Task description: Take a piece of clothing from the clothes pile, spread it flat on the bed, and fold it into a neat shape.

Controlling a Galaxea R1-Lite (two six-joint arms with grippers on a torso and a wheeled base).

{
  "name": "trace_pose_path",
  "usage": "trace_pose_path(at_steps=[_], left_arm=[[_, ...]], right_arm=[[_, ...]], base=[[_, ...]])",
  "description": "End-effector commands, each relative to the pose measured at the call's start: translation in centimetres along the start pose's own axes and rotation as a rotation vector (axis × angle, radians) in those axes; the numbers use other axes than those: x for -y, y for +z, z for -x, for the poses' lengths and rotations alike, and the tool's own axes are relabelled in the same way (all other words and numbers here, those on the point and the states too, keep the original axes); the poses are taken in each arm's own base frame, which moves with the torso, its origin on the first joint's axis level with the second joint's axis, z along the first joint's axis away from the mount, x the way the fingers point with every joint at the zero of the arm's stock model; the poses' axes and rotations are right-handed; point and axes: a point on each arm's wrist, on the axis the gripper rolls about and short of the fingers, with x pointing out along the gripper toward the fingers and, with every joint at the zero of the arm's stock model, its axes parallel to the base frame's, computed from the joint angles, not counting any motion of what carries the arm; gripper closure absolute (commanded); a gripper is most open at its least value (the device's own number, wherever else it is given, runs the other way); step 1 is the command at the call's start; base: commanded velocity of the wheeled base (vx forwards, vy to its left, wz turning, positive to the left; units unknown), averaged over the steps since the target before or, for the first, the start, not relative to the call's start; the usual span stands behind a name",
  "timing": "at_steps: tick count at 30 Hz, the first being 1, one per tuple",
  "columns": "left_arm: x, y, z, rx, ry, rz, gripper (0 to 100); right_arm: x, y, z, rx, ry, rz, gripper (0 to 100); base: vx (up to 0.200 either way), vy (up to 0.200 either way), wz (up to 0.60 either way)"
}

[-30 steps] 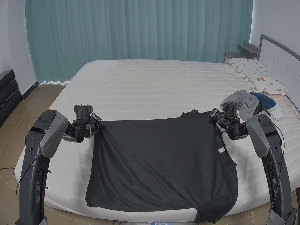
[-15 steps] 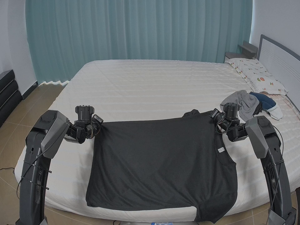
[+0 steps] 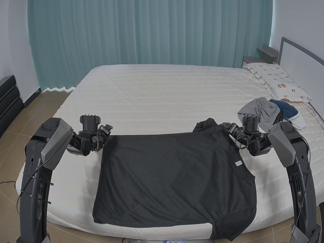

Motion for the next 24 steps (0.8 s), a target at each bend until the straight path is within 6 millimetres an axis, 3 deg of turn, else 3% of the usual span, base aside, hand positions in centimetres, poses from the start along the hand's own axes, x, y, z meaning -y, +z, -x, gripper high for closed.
trace_pose_path(at_steps=[1, 2, 3, 4, 6, 9, 10, 12, 13, 18, 24], left_arm=[[1.4, 2.5, 6.4, -0.038, -0.065, 0.015, 0], [1.3, 2.5, 8.1, -0.045, -0.078, 0.015, 0], [1.3, 2.5, 8.1, -0.045, -0.078, 0.015, 0], [0.8, 2.5, 10.1, -0.042, -0.085, 0.019, 0], [0.1, 2.1, 12.5, -0.049, -0.083, 0.022, 0], [-0.7, 1.5, 14.6, -0.075, -0.080, 0.026, 0], [-1.6, 0.5, 16.4, -0.112, -0.076, 0.029, 0], [-1.8, 0.4, 16.6, -0.117, -0.074, 0.029, 0], [-2.9, -1.0, 18.7, -0.163, -0.073, 0.028, 0], [-4.5, -3.6, 21.7, -0.217, -0.065, 0.039, 0], [-6.2, -5.4, 23.2, -0.267, -0.020, 0.077, 0]], right_arm=[[-2.1, 4.2, 7.2, 0.006, 0.046, -0.011, 0], [-2.5, 4.4, 9.2, -0.011, 0.037, -0.014, 0], [-2.5, 4.4, 9.2, -0.011, 0.037, -0.014, 0], [-2.9, 4.4, 12.1, -0.035, 0.029, -0.018, 0], [-3.2, 3.8, 15.3, -0.084, 0.028, -0.030, 0], [-3.3, 3.0, 17.6, -0.132, 0.034, -0.035, 0], [-3.1, 2.1, 19.4, -0.165, 0.021, -0.036, 0], [-3.1, 2.0, 19.5, -0.168, 0.020, -0.034, 0], [-2.6, 0.8, 21.0, -0.197, -0.002, -0.042, 0], [-0.9, -1.8, 24.4, -0.267, -0.054, -0.102, 0], [0.7, -4.0, 26.5, -0.310, -0.078, -0.124, 0]], base=[[0.000, 0.000, 0.00], [0.000, 0.000, 0.00], [0.000, 0.000, 0.00], [0.000, 0.000, 0.00], [0.000, 0.000, 0.00], [0.000, 0.000, 0.00], [0.000, 0.000, 0.00], [0.000, 0.000, 0.00], [0.000, 0.000, 0.00], [0.000, 0.000, 0.00], [-0.167, 0.000, 0.00]])
